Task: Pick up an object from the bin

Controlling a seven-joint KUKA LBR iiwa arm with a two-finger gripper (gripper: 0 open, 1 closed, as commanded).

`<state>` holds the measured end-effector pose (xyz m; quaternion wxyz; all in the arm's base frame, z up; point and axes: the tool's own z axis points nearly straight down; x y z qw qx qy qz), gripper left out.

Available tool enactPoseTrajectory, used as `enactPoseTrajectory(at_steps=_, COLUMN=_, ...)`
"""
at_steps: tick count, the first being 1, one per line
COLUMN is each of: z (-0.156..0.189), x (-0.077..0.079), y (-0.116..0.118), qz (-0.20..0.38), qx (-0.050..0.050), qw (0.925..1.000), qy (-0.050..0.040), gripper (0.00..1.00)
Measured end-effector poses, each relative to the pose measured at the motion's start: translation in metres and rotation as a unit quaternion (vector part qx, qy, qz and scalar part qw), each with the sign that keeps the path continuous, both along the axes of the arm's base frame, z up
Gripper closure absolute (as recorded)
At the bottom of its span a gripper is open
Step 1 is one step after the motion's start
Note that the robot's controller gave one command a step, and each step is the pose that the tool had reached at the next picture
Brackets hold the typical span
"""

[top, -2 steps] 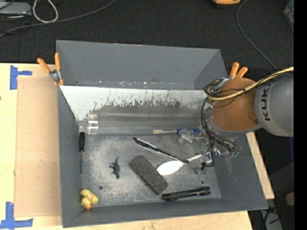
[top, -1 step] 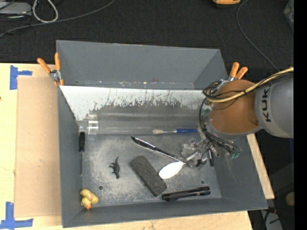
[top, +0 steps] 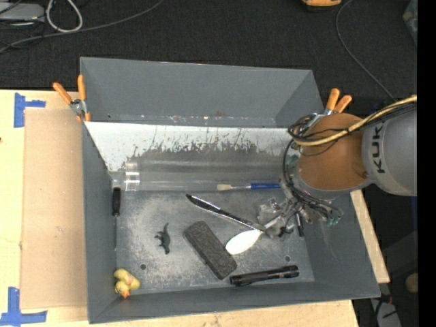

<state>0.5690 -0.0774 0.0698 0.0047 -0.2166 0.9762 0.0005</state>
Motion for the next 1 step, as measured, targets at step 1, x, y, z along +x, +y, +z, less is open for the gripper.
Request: enactPoseTrajectory(at_steps=1, z=0.0278, x=-0.0027, y=0.0010, qz=-0.001, qx=0.001, qw=1.0000, qy=0.0041, gripper=1.00)
